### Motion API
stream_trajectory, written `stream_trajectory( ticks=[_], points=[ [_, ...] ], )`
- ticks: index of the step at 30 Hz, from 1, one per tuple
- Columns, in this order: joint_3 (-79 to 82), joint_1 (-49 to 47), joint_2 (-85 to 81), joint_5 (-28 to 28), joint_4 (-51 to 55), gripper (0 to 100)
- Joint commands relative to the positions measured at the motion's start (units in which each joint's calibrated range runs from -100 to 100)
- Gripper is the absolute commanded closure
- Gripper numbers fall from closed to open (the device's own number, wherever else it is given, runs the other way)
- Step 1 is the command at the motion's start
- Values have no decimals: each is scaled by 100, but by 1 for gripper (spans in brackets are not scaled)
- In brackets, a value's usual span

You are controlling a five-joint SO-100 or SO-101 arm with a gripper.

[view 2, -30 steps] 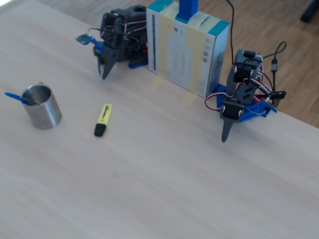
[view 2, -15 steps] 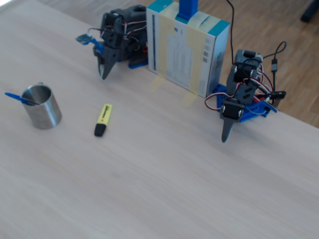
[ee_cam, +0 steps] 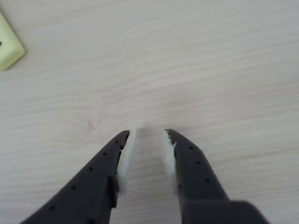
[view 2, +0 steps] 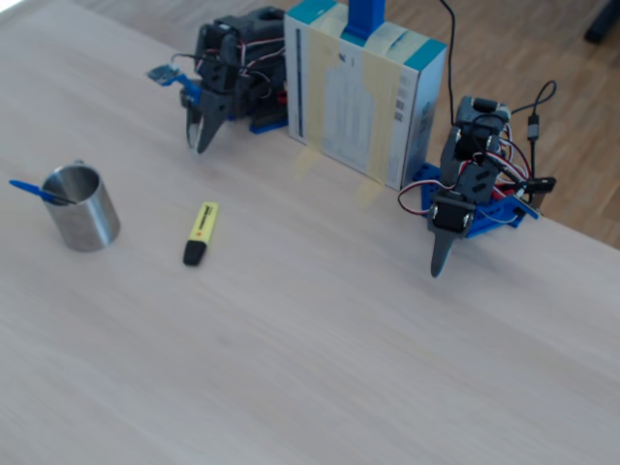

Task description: Grab the yellow pen and put it in the silver cup.

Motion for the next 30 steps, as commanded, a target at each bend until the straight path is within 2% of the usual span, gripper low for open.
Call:
stream_trajectory(
  ticks=[1,7,19,27,30],
  points=[
    [-492,-72,480,35,-3,84],
    [-1163,-124,1162,45,65,83],
    [-2932,-124,2666,955,-3,75],
    [-4093,-133,3772,1277,65,74],
    [-4456,-281,4129,1412,57,71]
  ],
)
